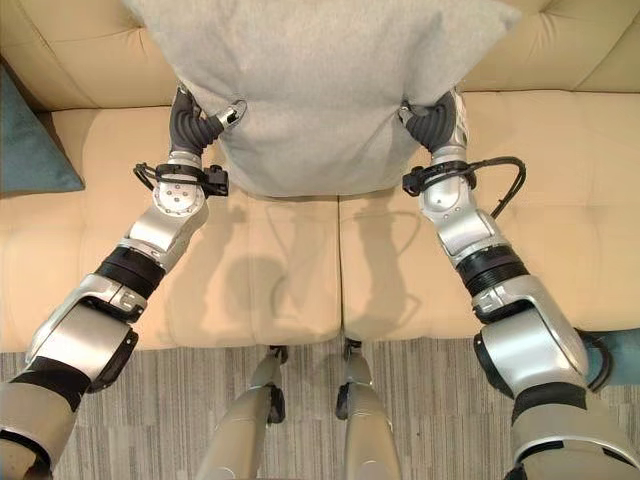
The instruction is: Pick up all the scattered cushions and arrange them neatly on the sofa.
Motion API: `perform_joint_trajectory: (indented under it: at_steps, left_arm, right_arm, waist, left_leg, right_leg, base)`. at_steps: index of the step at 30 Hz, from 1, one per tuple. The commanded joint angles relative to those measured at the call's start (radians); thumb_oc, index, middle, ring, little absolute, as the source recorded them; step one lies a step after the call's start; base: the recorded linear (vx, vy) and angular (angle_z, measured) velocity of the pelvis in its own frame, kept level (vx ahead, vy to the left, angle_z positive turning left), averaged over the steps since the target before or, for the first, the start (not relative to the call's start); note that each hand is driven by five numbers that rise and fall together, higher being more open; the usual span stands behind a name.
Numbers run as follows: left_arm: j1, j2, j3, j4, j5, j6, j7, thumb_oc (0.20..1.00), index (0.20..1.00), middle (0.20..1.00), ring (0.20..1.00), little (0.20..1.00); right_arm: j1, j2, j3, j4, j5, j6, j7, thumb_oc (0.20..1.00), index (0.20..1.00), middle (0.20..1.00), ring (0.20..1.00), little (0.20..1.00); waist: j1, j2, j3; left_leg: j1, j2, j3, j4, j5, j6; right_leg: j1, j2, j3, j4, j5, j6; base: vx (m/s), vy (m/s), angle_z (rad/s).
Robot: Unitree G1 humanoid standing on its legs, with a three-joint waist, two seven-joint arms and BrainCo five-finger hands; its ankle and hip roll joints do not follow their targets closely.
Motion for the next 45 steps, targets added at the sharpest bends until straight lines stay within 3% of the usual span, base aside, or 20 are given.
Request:
perform_joint_trajectory:
  at_steps: [1, 3, 6, 10, 14, 17, 18, 19, 22, 23, 24, 25, 29, 30, 33, 37, 45]
  left_arm:
    - [-0.11, 0.035, -0.013, 0.041, 0.019, -0.049, -0.009, 1.0, 1.0, 1.0, 1.0, 1.0]
    - [-0.118, 0.045, -0.014, 0.059, 0.008, -0.047, -0.016, 1.0, 1.0, 1.0, 1.0, 1.0]
    - [-0.146, 0.184, -0.054, 0.144, 0.034, -0.02, -0.072, 1.0, 1.0, 1.0, 1.0, 1.0]
    - [-0.092, 0.266, -0.026, 0.148, 0.054, -0.014, -0.084, 1.0, 1.0, 1.0, 1.0, 1.0]
    - [0.005, 0.31, 0.027, 0.089, 0.091, -0.014, -0.09, 1.0, 1.0, 1.0, 1.0, 1.0]
    - [0.268, 0.336, 0.169, -0.124, 0.132, -0.025, -0.103, 1.0, 1.0, 1.0, 1.0, 1.0]
    - [0.271, 0.337, 0.17, -0.127, 0.133, -0.024, -0.102, 1.0, 1.0, 1.0, 1.0, 1.0]
    - [0.418, 0.318, 0.253, -0.227, 0.139, -0.031, -0.116, 1.0, 1.0, 1.0, 1.0, 1.0]
    - [0.63, 0.27, 0.351, -0.33, 0.202, -0.026, -0.137, 1.0, 1.0, 1.0, 1.0, 1.0]
    - [0.781, 0.215, 0.41, -0.383, 0.234, -0.015, -0.164, 1.0, 1.0, 1.0, 1.0, 1.0]
    - [0.784, 0.215, 0.411, -0.386, 0.235, -0.013, -0.164, 1.0, 1.0, 1.0, 1.0, 1.0]
    - [0.923, 0.151, 0.458, -0.409, 0.259, 0.006, -0.196, 1.0, 1.0, 1.0, 1.0, 1.0]
    - [1.114, 0.037, 0.504, -0.344, 0.318, 0.043, -0.26, 1.0, 1.0, 1.0, 1.0, 1.0]
    - [1.173, -0.032, 0.516, -0.256, 0.339, 0.07, -0.279, 1.0, 1.0, 1.0, 1.0, 1.0]
    - [1.233, -0.129, 0.521, -0.096, 0.354, 0.097, -0.292, 1.0, 1.0, 1.0, 1.0, 1.0]
    - [1.245, -0.198, 0.512, 0.072, 0.349, 0.112, -0.293, 1.0, 1.0, 1.0, 1.0, 1.0]
    - [1.194, -0.231, 0.459, 0.237, 0.396, 0.131, -0.273, 1.0, 1.0, 1.0, 1.0, 1.0]
  right_arm:
    - [-0.129, -0.019, -0.025, -0.011, -0.069, -0.03, -0.001, 1.0, 1.0, 1.0, 1.0, 1.0]
    - [-0.147, -0.028, -0.003, 0.005, -0.075, -0.021, 0.008, 1.0, 1.0, 1.0, 1.0, 1.0]
    - [-0.203, -0.129, 0.114, 0.047, -0.117, -0.001, 0.056, 1.0, 1.0, 1.0, 1.0, 1.0]
    - [-0.157, -0.201, 0.116, 0.074, -0.118, 0.009, 0.082, 1.0, 1.0, 1.0, 1.0, 1.0]
    - [-0.048, -0.246, 0.054, 0.042, -0.119, 0.003, 0.097, 1.0, 1.0, 1.0, 1.0, 1.0]
    - [0.235, -0.291, -0.115, -0.106, -0.165, -0.003, 0.128, 1.0, 1.0, 1.0, 1.0, 1.0]
    - [0.241, -0.291, -0.119, -0.11, -0.166, -0.002, 0.128, 1.0, 1.0, 1.0, 1.0, 1.0]
    - [0.39, -0.286, -0.213, -0.177, -0.188, -0.005, 0.148, 1.0, 1.0, 1.0, 1.0, 1.0]
    - [0.615, -0.245, -0.358, -0.254, -0.217, -0.014, 0.178, 1.0, 1.0, 1.0, 1.0, 1.0]
    - [0.773, -0.192, -0.446, -0.285, -0.239, -0.013, 0.199, 1.0, 1.0, 1.0, 1.0, 1.0]
    - [0.778, -0.192, -0.449, -0.289, -0.24, -0.012, 0.2, 1.0, 1.0, 1.0, 1.0, 1.0]
    - [0.915, -0.129, -0.519, -0.297, -0.259, -0.007, 0.221, 1.0, 1.0, 1.0, 1.0, 1.0]
    - [1.067, -0.005, -0.582, -0.239, -0.288, 0.0, 0.256, 1.0, 1.0, 1.0, 1.0, 1.0]
    - [1.116, 0.065, -0.59, -0.186, -0.29, 0.003, 0.271, 1.0, 1.0, 1.0, 1.0, 1.0]
    - [1.165, 0.15, -0.592, -0.094, -0.272, 0.007, 0.279, 1.0, 1.0, 1.0, 1.0, 1.0]
    - [1.188, 0.208, -0.568, 0.017, -0.254, 0.01, 0.281, 1.0, 1.0, 1.0, 1.0, 1.0]
    - [1.183, 0.277, -0.498, 0.238, -0.228, 0.017, 0.281, 1.0, 1.0, 1.0, 1.0, 1.0]
  waist:
    - [0.026, -0.018, -0.045]
    - [0.028, -0.019, -0.046]
    - [0.037, -0.028, -0.071]
    - [0.039, -0.032, -0.087]
    - [0.038, -0.036, -0.097]
    - [0.035, -0.045, -0.108]
    - [0.036, -0.046, -0.108]
    - [0.033, -0.05, -0.11]
    - [0.032, -0.055, -0.116]
    - [0.032, -0.057, -0.118]
    - [0.032, -0.058, -0.121]
    - [0.032, -0.06, -0.126]
    - [0.032, -0.06, -0.144]
    - [0.032, -0.058, -0.15]
    - [0.031, -0.054, -0.161]
    - [0.031, -0.052, -0.167]
    - [0.025, -0.049, -0.145]
  left_leg:
    - [0.028, -0.012, -0.018, 0.005, -0.051, -0.115]
    - [0.03, -0.013, -0.019, 0.005, -0.05, -0.116]
    - [0.054, -0.015, -0.022, 0.005, -0.054, -0.119]
    - [0.092, -0.012, -0.02, 0.005, -0.063, -0.12]
    - [0.133, -0.008, -0.018, 0.005, -0.074, -0.12]
    - [0.203, 0.0, -0.015, 0.005, -0.091, -0.118]
    - [0.204, 0.0, -0.015, 0.005, -0.091, -0.118]
    - [0.231, 0.004, -0.012, 0.005, -0.095, -0.117]
    - [0.285, 0.008, -0.008, 0.005, -0.105, -0.117]
    - [0.328, 0.013, -0.009, 0.005, -0.117, -0.115]
    - [0.324, 0.012, -0.009, 0.005, -0.113, -0.114]
    - [0.361, 0.015, -0.008, 0.005, -0.124, -0.108]
    - [0.422, 0.021, -0.008, 0.005, -0.136, -0.097]
    - [0.453, 0.024, -0.005, 0.005, -0.141, -0.092]
    - [0.497, 0.033, 0.001, 0.005, -0.146, -0.087]
    - [0.537, 0.046, 0.007, 0.005, -0.151, -0.086]
    - [0.565, 0.081, -0.004, 0.019, -0.127, -0.102]
  right_leg:
    - [0.042, -0.031, -0.004, 0.019, -0.049, 0.108]
    - [0.044, -0.031, -0.006, 0.018, -0.049, 0.108]
    - [0.069, -0.033, -0.012, 0.013, -0.048, 0.11]
    - [0.109, -0.035, -0.016, 0.009, -0.056, 0.109]
    - [0.151, -0.037, -0.023, 0.006, -0.063, 0.108]
    - [0.225, -0.038, -0.031, 0.004, -0.08, 0.105]
    - [0.226, -0.038, -0.031, 0.004, -0.08, 0.105]
    - [0.26, -0.041, -0.036, 0.004, -0.088, 0.105]
    - [0.317, -0.041, -0.046, 0.004, -0.105, 0.101]
    - [0.362, -0.037, -0.052, 0.004, -0.119, 0.099]
    - [0.359, -0.038, -0.053, 0.004, -0.116, 0.099]
    - [0.396, -0.037, -0.058, 0.005, -0.128, 0.097]
    - [0.455, -0.026, -0.062, 0.013, -0.147, 0.089]
    - [0.485, -0.018, -0.057, 0.016, -0.157, 0.084]
    - [0.524, -0.005, -0.053, 0.022, -0.176, 0.076]
    - [0.565, 0.012, -0.044, 0.018, -0.197, 0.066]
    - [0.61, 0.049, -0.036, 0.019, -0.234, 0.034]
  base:
    - [0.0, 0.0, 0.0]
    - [0.0, 0.0, 0.0]
    - [0.03, -0.02, 0.06]
    - [0.02, -0.005, 0.03]
    - [0.02, -0.007, 0.06]
    - [0.04, -0.024, 0.09]
    - [0.05, -0.025, 0.06]
    - [0.03, -0.027, 0.01]
    - [0.06, -0.046, 0.06]
    - [0.05, -0.036, 0.06]
    - [0.06, -0.059, 0.03]
    - [0.03, -0.044, 0.01]
    - [0.02, -0.052, 0.0]
    - [-0.03, -0.047, -0.03]
    - [-0.05, -0.059, -0.09]
    - [-0.05, -0.059, -0.02]
    - [-0.07, -0.094, -0.01]
